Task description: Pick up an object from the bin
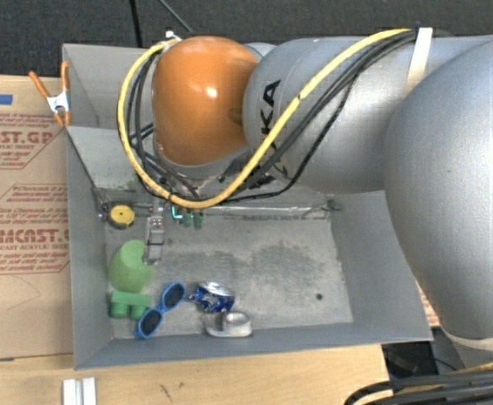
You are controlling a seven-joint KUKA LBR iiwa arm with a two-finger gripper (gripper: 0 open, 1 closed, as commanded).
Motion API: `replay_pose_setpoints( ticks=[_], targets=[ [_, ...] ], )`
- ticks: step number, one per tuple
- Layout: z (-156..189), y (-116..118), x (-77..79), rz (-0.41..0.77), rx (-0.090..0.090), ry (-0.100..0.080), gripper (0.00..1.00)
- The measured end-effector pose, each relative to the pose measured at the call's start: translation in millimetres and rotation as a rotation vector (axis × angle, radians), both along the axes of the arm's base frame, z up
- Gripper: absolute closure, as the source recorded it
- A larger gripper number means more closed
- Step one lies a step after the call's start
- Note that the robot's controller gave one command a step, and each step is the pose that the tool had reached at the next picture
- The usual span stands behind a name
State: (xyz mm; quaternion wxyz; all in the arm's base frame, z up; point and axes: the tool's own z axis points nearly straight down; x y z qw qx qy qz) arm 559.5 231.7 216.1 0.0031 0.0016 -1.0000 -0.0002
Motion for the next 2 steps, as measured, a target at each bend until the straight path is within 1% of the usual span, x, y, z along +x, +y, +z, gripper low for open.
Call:
replay_pose_setpoints(
  ticks=[1, 2],
  targets=[
    [-150.2, -84.5, -70.1, 0.065, -0.001, -0.001, 0.00],
    [-116.2, -108.8, -79.5, -0.108, 0.000, -0.006, 0.00]
  ],
)
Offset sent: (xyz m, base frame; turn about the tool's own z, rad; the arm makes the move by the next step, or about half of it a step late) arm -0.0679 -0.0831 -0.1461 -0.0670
